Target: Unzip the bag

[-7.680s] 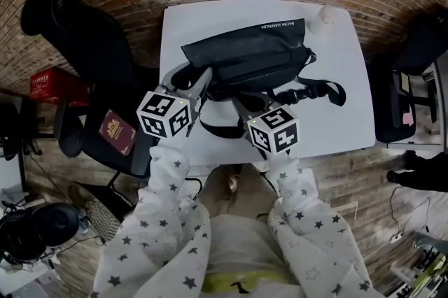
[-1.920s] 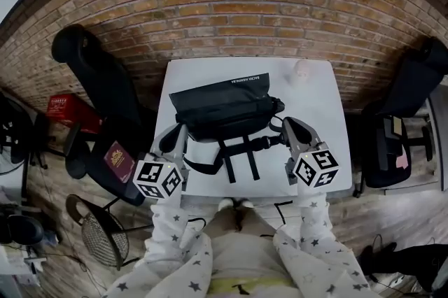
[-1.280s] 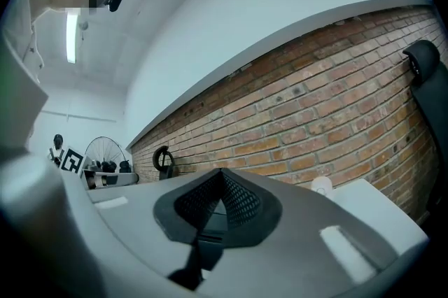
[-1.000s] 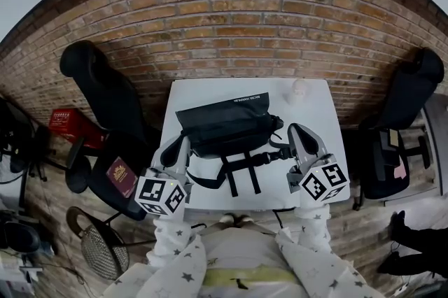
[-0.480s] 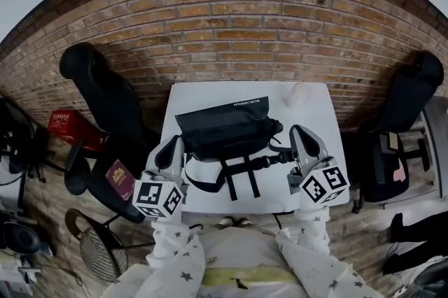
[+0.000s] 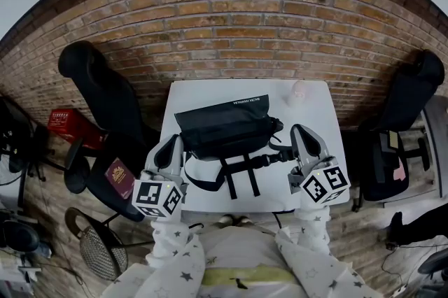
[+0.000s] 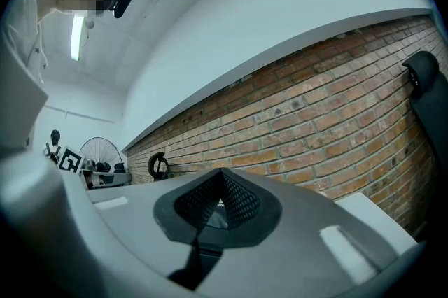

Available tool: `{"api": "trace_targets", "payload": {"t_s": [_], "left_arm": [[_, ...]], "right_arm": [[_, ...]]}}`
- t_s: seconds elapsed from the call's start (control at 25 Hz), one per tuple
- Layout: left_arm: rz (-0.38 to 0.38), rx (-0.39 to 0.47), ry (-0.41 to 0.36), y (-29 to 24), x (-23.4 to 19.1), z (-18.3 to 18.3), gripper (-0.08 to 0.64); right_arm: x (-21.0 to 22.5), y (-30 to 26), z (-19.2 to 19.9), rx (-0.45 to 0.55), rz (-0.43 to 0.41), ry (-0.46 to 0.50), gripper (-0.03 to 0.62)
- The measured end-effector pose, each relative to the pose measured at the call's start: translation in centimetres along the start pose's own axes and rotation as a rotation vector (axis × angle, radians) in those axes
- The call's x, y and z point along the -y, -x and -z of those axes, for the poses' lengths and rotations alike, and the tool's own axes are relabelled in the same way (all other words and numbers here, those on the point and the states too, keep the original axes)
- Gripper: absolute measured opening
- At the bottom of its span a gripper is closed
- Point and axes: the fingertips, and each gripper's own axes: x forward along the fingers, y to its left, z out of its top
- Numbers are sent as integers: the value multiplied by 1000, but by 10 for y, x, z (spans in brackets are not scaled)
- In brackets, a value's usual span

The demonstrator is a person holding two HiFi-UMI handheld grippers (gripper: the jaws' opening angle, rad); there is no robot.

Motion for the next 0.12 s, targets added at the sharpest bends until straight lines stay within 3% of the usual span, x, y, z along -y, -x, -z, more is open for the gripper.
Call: {"api": "trace_targets", "payload": {"t_s": [0.12], "left_arm": [[-1, 1, -2, 0, -1, -1, -2]], "right_arm": [[0, 0, -1, -2, 5, 1, 8]]}}
